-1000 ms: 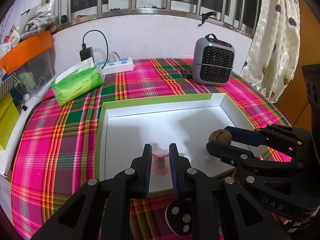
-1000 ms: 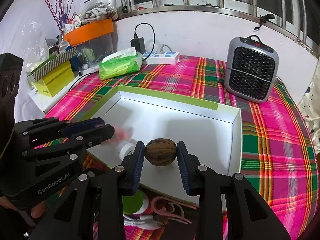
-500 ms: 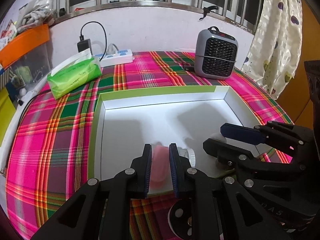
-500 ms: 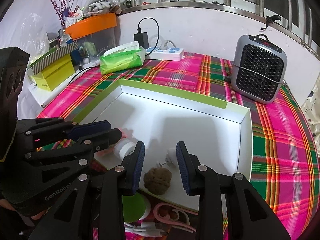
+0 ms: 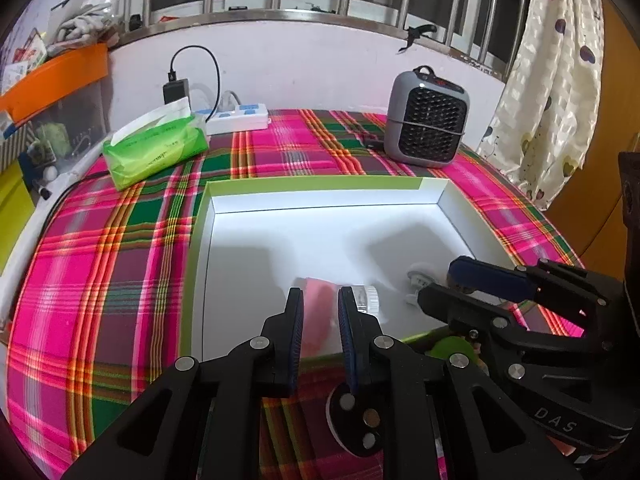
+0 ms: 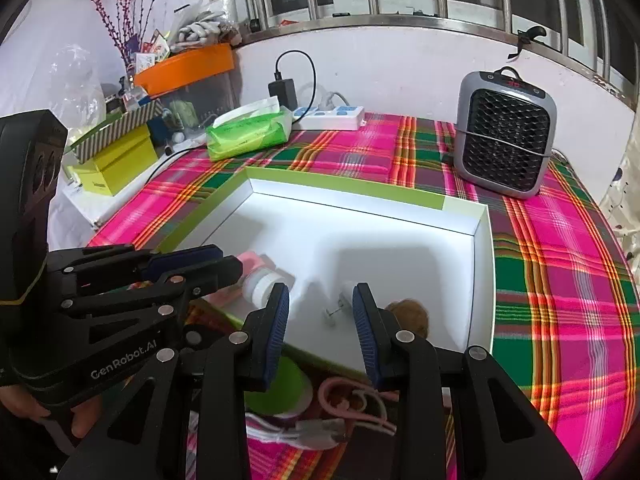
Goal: Organize objects
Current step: 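Lower both items into the white box and open both tools, then withdraw both open tools from the box toward the remaining items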
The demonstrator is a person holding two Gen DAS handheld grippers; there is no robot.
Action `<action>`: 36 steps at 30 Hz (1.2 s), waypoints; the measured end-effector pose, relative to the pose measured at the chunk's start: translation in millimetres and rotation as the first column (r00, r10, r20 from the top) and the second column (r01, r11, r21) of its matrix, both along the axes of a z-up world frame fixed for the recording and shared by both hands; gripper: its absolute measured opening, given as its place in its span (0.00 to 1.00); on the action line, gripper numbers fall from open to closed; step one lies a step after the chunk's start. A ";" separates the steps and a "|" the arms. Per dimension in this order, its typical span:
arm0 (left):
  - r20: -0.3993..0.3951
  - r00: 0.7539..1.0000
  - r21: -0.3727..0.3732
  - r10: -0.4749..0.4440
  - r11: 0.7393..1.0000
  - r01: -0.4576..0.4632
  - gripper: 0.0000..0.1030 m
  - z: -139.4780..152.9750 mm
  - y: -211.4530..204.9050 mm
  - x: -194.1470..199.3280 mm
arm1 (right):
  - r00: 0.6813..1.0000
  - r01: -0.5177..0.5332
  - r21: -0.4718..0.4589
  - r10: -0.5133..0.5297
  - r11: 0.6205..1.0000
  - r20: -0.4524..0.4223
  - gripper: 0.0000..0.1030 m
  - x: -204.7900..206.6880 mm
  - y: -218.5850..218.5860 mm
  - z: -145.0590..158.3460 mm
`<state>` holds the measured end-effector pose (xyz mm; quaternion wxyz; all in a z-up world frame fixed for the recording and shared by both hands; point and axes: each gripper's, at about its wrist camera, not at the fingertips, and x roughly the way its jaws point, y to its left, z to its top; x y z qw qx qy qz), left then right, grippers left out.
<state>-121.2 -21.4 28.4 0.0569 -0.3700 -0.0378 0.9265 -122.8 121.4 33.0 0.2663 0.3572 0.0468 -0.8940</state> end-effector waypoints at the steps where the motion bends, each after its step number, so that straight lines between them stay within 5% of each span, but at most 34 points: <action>1: -0.007 1.000 0.000 -0.001 1.000 0.001 0.15 1.3 0.8 2.5 | 1.000 0.000 -0.002 0.000 1.000 -0.003 0.34 2.2 0.2 0.2; 36: -0.069 0.992 -0.019 -0.106 0.994 0.105 0.15 3.2 25.8 50.6 | 0.999 0.036 -0.029 -0.035 0.999 0.020 0.34 49.5 17.0 -6.5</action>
